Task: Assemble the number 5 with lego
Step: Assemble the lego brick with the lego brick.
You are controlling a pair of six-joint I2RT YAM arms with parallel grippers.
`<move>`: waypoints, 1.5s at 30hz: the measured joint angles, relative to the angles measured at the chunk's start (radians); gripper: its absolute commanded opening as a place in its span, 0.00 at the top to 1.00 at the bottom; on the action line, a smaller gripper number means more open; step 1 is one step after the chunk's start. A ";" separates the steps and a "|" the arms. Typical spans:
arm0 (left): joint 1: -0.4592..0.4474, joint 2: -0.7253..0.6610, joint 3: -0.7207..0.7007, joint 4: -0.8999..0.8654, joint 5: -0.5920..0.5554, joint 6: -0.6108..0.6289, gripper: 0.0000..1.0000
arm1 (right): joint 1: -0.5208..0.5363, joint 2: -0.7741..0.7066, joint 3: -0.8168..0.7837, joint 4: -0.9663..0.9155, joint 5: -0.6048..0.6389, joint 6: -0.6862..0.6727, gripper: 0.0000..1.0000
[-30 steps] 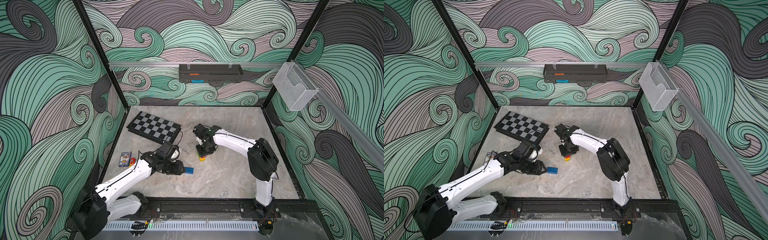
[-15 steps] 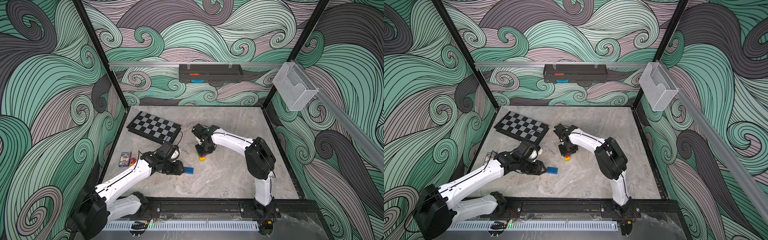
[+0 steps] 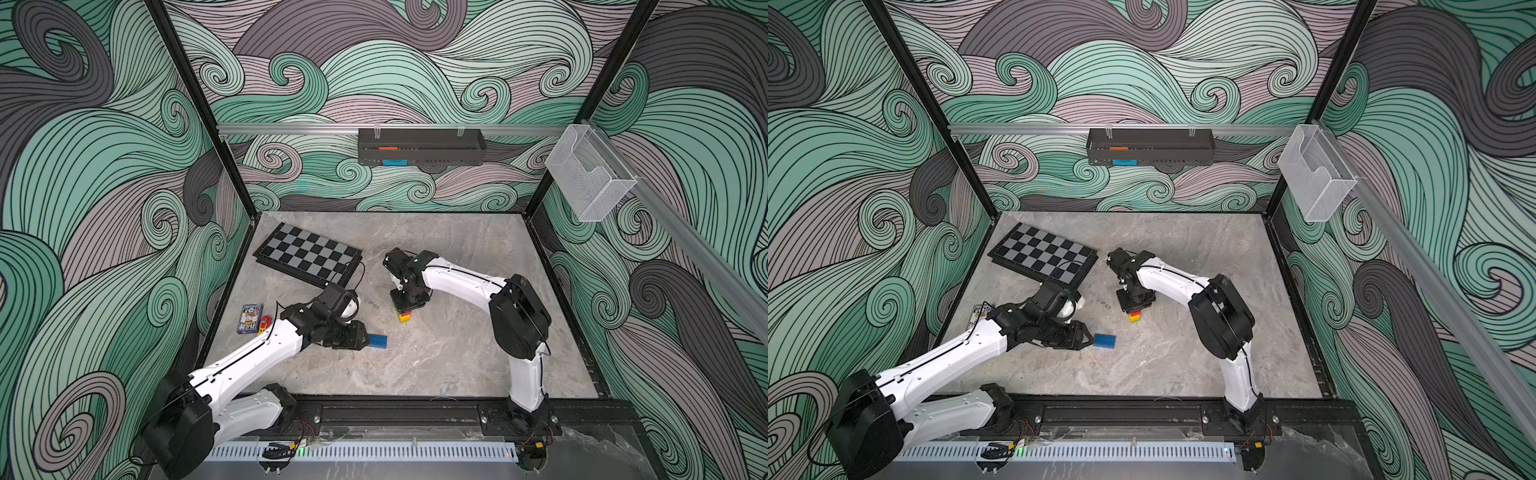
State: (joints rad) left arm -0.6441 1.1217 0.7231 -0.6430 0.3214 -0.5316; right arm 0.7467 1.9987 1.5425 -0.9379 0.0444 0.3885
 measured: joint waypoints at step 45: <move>0.000 0.000 0.000 0.000 -0.008 0.000 0.53 | 0.024 -0.006 -0.047 0.063 0.062 0.019 1.00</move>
State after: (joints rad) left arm -0.6441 1.1217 0.7231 -0.6434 0.3134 -0.5316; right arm 0.7708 1.9923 1.4960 -0.8753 0.1062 0.4076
